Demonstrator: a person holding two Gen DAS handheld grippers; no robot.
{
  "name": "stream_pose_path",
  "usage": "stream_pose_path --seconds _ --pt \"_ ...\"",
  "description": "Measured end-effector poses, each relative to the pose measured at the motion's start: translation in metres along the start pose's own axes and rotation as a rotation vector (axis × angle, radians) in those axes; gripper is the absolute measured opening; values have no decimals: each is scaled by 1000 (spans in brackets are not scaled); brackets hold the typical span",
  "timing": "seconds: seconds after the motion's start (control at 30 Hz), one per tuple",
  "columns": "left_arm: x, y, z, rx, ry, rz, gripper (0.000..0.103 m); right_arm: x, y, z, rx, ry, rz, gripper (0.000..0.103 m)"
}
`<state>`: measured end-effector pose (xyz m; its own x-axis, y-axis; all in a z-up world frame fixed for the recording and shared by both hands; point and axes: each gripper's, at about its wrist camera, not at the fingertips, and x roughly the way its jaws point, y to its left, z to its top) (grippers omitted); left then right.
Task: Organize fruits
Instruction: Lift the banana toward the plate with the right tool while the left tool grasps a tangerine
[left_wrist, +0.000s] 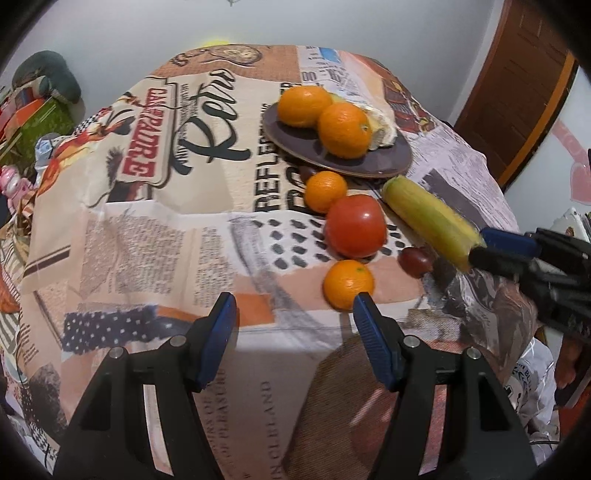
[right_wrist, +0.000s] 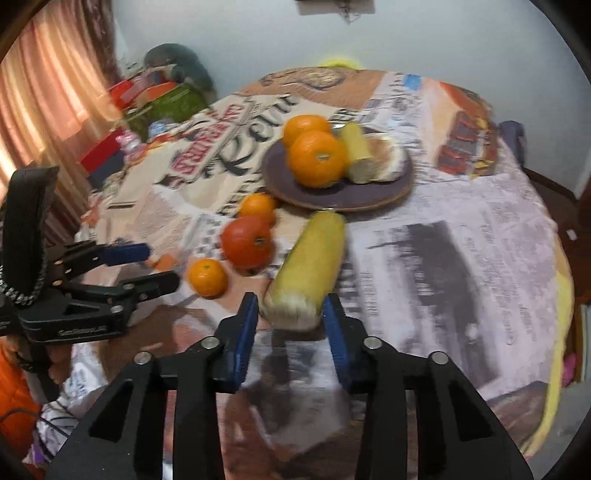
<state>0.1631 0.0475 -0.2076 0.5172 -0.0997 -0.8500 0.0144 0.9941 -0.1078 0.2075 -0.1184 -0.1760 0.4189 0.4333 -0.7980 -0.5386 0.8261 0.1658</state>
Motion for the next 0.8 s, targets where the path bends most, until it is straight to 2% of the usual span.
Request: stream_pose_path --seconds 0.2,0.37,0.47,0.63,0.8 --pt "7 -12 3 22 6 -14 65 2 -29 -3 46 26 -65 27" --pt "12 -17 6 31 2 -17 65 2 -27 2 32 21 -52 27" --pt "14 -20 9 36 -5 -27 65 8 -23 9 24 15 -44 31" --pt "23 -22 11 43 10 -45 53 25 -19 22 15 25 -30 32" --pt "33 -22 11 38 18 -45 49 43 -19 27 15 50 -31 34"
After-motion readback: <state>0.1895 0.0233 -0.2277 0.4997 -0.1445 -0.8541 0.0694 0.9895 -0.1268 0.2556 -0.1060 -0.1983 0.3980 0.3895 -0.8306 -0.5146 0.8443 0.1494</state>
